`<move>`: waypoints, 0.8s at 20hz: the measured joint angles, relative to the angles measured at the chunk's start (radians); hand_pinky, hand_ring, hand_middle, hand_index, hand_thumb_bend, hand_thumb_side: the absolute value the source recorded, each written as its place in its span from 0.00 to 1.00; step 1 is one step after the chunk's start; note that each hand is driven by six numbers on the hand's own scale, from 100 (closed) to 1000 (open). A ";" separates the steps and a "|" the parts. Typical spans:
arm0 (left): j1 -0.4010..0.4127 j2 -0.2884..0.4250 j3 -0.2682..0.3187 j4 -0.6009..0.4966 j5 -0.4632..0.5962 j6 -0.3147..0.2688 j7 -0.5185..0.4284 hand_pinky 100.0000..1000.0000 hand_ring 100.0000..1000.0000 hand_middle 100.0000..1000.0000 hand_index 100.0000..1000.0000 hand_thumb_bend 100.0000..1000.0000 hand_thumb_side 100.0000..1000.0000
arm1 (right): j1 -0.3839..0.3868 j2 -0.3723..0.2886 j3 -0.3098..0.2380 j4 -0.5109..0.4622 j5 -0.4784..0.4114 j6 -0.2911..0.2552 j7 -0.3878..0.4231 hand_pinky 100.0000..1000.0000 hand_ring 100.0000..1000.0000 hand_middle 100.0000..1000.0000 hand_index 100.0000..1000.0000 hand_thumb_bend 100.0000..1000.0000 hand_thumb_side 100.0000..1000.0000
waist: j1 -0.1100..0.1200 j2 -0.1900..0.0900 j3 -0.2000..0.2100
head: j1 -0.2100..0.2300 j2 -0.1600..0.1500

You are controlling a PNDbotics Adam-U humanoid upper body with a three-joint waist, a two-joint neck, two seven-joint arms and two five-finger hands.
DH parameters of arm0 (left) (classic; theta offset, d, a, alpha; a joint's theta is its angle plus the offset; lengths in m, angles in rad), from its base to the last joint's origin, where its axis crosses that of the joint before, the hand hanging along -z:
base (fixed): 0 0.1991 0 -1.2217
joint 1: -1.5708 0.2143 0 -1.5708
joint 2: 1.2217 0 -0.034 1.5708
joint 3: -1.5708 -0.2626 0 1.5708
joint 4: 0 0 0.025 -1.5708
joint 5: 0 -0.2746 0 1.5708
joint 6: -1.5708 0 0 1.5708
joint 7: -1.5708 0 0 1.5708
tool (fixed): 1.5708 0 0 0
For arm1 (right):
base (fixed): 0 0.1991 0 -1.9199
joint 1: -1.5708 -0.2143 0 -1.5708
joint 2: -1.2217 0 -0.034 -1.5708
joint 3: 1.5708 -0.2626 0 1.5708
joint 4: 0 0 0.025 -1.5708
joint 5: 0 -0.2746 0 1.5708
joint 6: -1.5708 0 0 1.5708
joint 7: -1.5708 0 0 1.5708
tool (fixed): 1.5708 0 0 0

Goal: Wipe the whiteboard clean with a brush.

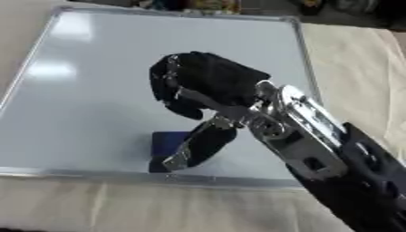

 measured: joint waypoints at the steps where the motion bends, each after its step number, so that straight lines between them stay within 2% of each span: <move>1: 0.000 0.000 0.000 0.000 0.000 0.000 0.000 0.42 0.30 0.40 0.43 0.21 0.85 | 0.001 0.000 0.000 0.000 0.003 0.001 0.001 0.63 0.74 0.49 0.00 0.63 0.38 | 0.000 0.003 0.001 | 0.001 -0.003; 3: 0.000 0.000 0.000 0.000 -0.001 0.000 0.000 0.42 0.30 0.40 0.43 0.21 0.86 | 0.002 0.001 0.000 0.001 0.008 0.002 0.002 0.62 0.73 0.49 0.00 0.61 0.34 | 0.000 0.008 0.001 | 0.002 -0.010; 7: 0.000 -0.001 0.000 0.000 -0.003 0.000 -0.001 0.42 0.29 0.40 0.43 0.20 0.86 | 0.014 0.003 0.000 0.012 0.016 0.003 0.006 0.60 0.72 0.58 0.00 0.56 0.28 | -0.001 0.016 0.003 | 0.004 -0.027; 11: 0.000 -0.001 0.000 0.000 -0.004 0.002 -0.003 0.42 0.29 0.40 0.43 0.20 0.86 | 0.027 0.012 0.001 0.032 0.018 0.002 0.013 0.60 0.72 0.58 0.00 0.55 0.27 | -0.001 0.021 0.006 | 0.006 -0.037; 12: 0.000 -0.001 0.000 0.000 -0.004 0.003 -0.003 0.42 0.29 0.40 0.43 0.20 0.86 | 0.027 0.014 0.001 0.035 0.018 0.001 0.014 0.59 0.71 0.61 0.00 0.48 0.21 | -0.001 0.022 0.006 | 0.006 -0.038; 16: -0.002 -0.007 0.000 0.000 -0.005 0.004 -0.004 0.42 0.29 0.40 0.43 0.20 0.86 | 0.037 0.017 0.000 0.051 0.018 0.003 0.016 0.59 0.71 0.61 0.00 0.41 0.16 | -0.001 0.028 0.007 | 0.006 -0.047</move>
